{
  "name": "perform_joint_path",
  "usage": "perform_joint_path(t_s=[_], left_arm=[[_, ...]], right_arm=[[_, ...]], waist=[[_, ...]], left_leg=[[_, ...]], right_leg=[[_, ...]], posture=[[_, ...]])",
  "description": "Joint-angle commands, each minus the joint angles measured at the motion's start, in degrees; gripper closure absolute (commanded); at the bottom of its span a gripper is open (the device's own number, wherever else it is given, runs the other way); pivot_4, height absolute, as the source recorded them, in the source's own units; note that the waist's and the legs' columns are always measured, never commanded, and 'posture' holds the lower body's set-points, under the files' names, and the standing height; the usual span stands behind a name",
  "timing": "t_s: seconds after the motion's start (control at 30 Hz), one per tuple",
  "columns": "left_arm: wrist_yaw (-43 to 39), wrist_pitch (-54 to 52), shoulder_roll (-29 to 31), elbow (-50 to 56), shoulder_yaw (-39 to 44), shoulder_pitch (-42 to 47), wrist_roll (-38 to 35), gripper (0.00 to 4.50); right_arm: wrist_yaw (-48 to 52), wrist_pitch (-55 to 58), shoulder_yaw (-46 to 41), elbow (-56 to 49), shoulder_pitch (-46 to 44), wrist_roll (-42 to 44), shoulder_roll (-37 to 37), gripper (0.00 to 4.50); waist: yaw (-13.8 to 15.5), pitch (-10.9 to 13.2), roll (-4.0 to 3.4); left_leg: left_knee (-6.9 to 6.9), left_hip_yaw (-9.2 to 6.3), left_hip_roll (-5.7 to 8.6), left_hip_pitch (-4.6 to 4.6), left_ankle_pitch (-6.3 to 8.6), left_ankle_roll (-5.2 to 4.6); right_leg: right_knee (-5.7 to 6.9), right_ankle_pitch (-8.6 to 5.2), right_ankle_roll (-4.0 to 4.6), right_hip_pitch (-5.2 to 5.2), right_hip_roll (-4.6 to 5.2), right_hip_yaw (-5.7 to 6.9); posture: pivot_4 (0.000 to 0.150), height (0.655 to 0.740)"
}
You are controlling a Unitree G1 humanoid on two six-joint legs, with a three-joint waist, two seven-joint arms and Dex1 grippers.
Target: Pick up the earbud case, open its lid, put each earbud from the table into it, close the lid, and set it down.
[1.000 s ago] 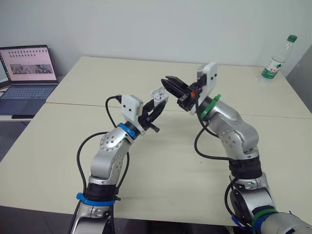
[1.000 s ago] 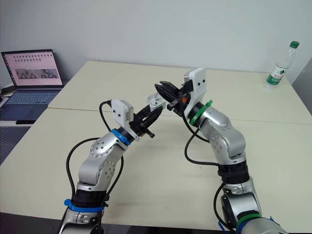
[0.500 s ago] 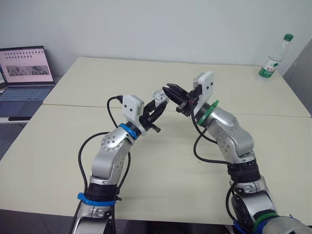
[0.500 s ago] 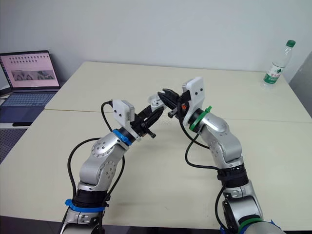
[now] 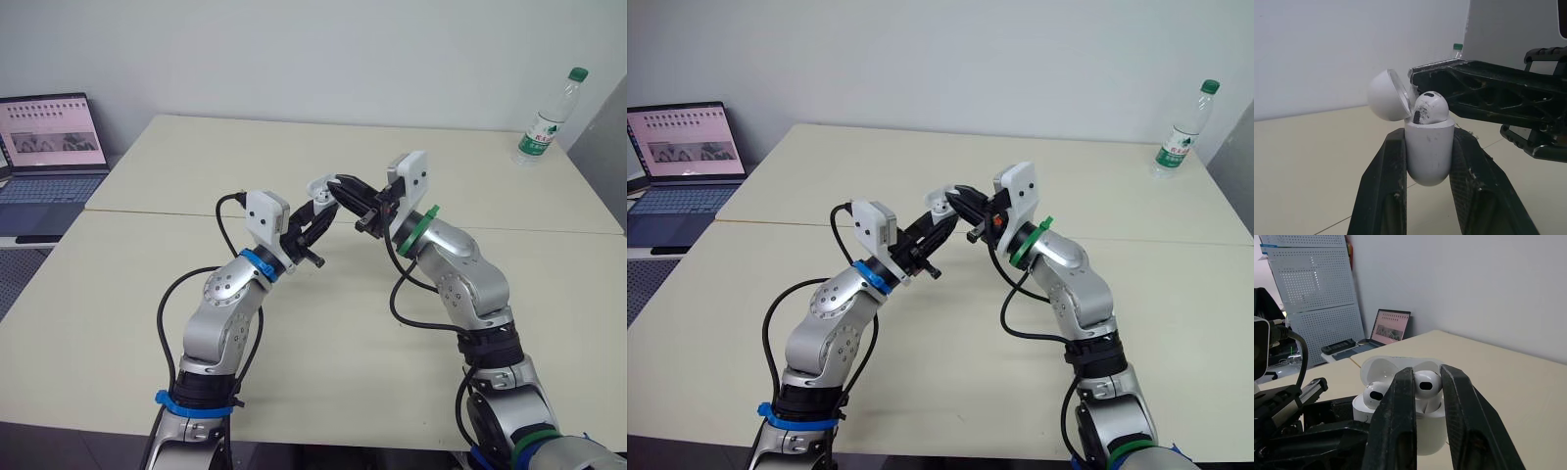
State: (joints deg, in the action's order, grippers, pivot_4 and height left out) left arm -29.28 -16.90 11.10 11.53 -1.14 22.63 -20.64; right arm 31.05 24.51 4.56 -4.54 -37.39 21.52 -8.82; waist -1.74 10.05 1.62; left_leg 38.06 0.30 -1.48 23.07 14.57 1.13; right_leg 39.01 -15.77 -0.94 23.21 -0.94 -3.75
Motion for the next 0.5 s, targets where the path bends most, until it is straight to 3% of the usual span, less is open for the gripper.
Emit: perform_joint_path(t_s=[0.03,0.07,0.1,0.13,0.4,0.5], left_arm=[[-0.36,0.79,-0.37,3.80,-0.14,0.46,-1.45,3.71],[-0.38,0.73,-0.36,3.85,-0.18,0.40,-1.45,3.71],[-0.40,0.71,-0.36,3.87,-0.21,0.34,-1.45,3.71],[-0.41,0.70,-0.36,3.89,-0.26,0.23,-1.44,3.71],[-0.30,0.70,-0.17,3.64,-0.52,0.03,-1.53,3.71],[-0.25,0.66,-0.02,3.66,-0.57,-0.11,-1.51,3.71]], right_arm=[[0.38,0.05,-0.46,-0.97,-0.15,0.91,0.26,4.12],[0.34,0.24,-0.66,-0.98,-0.23,1.17,0.37,4.12],[0.28,0.43,-0.86,-0.96,-0.33,1.39,0.45,3.41],[0.19,0.97,-1.31,-0.97,-0.49,2.05,0.67,3.19],[-0.04,4.43,-3.99,-1.52,-1.49,6.37,1.08,3.19],[-1.20,8.78,-7.45,-1.95,-3.16,11.61,1.69,3.19]], waist=[[0.00,0.00,0.00],[0.00,0.00,0.00],[0.00,0.00,0.00],[0.00,0.00,0.00],[0.00,0.00,0.00],[-0.01,0.00,0.00]], left_leg=[[0.00,0.00,0.00,0.00,0.00,0.00],[0.00,0.00,0.00,0.00,0.00,0.00],[0.00,0.00,0.00,0.00,0.00,0.00],[0.00,0.00,0.00,0.00,0.00,0.00],[-0.01,0.00,0.00,0.00,0.00,0.00],[-0.01,0.00,0.00,0.00,0.00,0.00]], right_leg=[[0.00,0.00,0.00,0.00,0.00,0.00],[0.00,0.00,0.00,0.00,0.00,0.00],[0.00,0.00,0.00,0.00,0.00,0.00],[0.00,0.00,0.00,0.00,0.00,0.00],[-0.01,0.00,0.00,0.00,0.00,0.00],[-0.01,0.00,0.00,0.00,0.00,-0.01]], posture=[[0.150,0.7400],[0.150,0.7400],[0.150,0.7400],[0.150,0.7400],[0.150,0.7400],[0.150,0.7400]])
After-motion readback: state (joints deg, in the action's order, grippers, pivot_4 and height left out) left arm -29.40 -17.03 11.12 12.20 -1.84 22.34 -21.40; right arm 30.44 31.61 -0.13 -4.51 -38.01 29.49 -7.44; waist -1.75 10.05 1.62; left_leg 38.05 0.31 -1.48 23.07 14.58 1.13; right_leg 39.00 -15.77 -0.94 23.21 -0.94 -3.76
